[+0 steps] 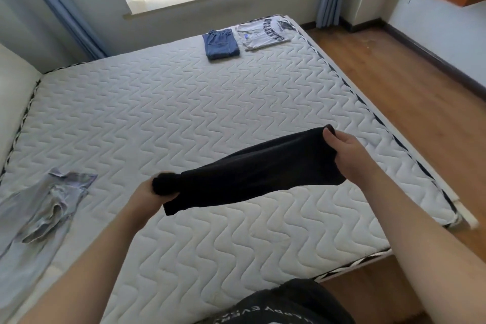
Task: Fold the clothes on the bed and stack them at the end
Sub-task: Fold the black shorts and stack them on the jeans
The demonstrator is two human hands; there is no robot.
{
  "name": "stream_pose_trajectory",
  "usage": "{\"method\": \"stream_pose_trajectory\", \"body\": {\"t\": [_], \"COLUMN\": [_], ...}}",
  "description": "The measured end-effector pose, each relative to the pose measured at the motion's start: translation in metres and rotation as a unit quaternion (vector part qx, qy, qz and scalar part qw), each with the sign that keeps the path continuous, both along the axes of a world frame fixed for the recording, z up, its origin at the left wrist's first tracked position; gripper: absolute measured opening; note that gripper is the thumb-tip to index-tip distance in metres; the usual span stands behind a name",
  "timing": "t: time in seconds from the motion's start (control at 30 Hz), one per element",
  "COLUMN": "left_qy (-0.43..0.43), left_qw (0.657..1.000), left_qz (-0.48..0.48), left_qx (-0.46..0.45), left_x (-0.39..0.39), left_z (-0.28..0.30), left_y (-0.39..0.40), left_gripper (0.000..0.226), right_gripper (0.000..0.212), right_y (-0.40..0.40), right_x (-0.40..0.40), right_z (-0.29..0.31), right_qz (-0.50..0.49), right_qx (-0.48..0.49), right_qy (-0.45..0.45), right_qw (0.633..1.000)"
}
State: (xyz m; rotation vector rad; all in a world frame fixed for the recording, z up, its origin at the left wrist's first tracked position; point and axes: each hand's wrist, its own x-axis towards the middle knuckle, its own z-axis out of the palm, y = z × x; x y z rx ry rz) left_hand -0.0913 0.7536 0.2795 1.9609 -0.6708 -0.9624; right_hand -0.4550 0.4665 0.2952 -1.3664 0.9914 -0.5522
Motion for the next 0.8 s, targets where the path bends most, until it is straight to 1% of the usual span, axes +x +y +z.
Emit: {"method": "stream_pose_trajectory", "body": {"t": [0.07, 0.2, 0.3, 0.37, 0.43, 0.5, 0.57, 0.63, 0.8], "left_qy": [0.011, 0.043, 0.050, 0.063, 0.076, 0.072, 0.058, 0.061, 0.050], "left_qw": [1.000, 0.995, 0.990, 0.984, 0.975, 0.968, 0.964, 0.962, 0.958], "left_qz": [-0.001, 0.011, 0.034, 0.067, 0.099, 0.108, 0.101, 0.108, 0.118], "left_qx": [0.029, 0.085, 0.126, 0.154, 0.186, 0.214, 0.237, 0.242, 0.258], "left_x": [-0.012, -0.040, -0.066, -0.082, -0.094, -0.100, -0.100, -0.096, -0.070], "left_z": [-0.026, -0.074, -0.108, -0.129, -0.149, -0.164, -0.172, -0.182, -0.200], "left_y": [0.001, 0.012, 0.031, 0.048, 0.068, 0.087, 0.105, 0.121, 0.157], "left_gripper": [0.049, 0.045, 0.035, 0.030, 0.027, 0.021, 0.014, 0.007, 0.024], "right_gripper": [0.033, 0.045, 0.047, 0.042, 0.033, 0.026, 0.026, 0.027, 0.030], "right_y": [0.001, 0.006, 0.016, 0.027, 0.039, 0.052, 0.065, 0.075, 0.098], "right_x": [-0.009, -0.023, -0.029, -0.029, -0.025, -0.017, -0.005, 0.013, 0.076], "right_z": [-0.009, -0.045, -0.080, -0.101, -0.119, -0.132, -0.141, -0.148, -0.161], "right_qz": [-0.001, 0.007, 0.037, 0.051, 0.054, 0.059, 0.079, 0.103, 0.118], "right_qx": [0.009, 0.051, 0.087, 0.108, 0.131, 0.155, 0.176, 0.187, 0.184], "right_qy": [0.004, 0.022, 0.054, 0.089, 0.114, 0.136, 0.156, 0.174, 0.200], "right_qw": [1.000, 0.998, 0.994, 0.989, 0.983, 0.977, 0.969, 0.961, 0.955]}}
